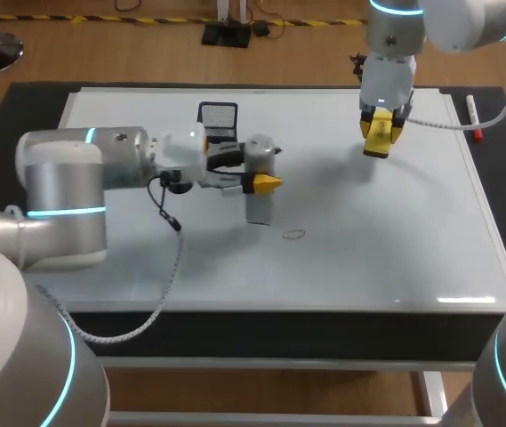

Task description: Pick up the inspection probe, press it on each red-marked spot on the whiteboard one by one, put down the probe, pick up the eraser, and wipe off all the red marks.

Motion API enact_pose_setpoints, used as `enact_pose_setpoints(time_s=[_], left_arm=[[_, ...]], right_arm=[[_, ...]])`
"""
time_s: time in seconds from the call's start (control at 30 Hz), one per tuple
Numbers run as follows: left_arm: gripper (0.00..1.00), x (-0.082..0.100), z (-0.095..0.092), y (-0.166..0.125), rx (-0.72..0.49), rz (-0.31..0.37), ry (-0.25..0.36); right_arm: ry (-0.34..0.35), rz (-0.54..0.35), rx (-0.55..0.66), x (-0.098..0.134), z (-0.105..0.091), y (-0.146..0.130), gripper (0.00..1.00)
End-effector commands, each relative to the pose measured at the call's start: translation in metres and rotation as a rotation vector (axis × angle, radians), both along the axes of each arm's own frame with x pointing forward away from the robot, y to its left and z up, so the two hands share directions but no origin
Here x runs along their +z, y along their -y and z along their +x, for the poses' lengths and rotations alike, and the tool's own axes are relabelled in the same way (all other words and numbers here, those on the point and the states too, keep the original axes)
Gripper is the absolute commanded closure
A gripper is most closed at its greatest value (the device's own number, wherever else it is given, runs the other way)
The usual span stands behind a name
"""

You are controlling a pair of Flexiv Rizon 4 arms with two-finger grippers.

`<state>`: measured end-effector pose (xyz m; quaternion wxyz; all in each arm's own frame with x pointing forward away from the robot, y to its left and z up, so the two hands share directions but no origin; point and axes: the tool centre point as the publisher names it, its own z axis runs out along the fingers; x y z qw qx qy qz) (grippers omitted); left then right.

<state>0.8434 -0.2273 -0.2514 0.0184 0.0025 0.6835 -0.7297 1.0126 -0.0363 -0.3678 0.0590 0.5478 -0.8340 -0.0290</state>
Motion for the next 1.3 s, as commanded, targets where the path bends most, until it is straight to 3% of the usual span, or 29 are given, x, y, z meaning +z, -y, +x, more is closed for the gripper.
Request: enact_pose_setpoints(time_s=[0.03, 0.5, 0.67, 0.93, 1.3], left_arm=[[1.0, 0.004, -0.004, -0.038, 0.052, -0.024, -0.001], [1.0, 0.018, 0.018, -0.113, 0.173, -0.017, -0.048], [1.0, 0.023, 0.029, -0.137, 0.198, -0.047, -0.064], [1.0, 0.032, 0.038, -0.156, 0.218, -0.036, -0.061], [1.0, 0.031, 0.043, -0.168, 0.222, -0.029, -0.084]], right_arm=[[0.0, -0.002, 0.002, 0.001, 0.001, 0.001, 1.0], [0.0, -0.002, 0.002, 0.001, 0.001, 0.001, 1.0], [0.0, -0.002, 0.002, 0.001, 0.001, 0.001, 1.0], [0.0, -0.002, 0.002, 0.001, 0.001, 0.001, 1.0], [0.0, -0.002, 0.002, 0.001, 0.001, 0.001, 1.0]])
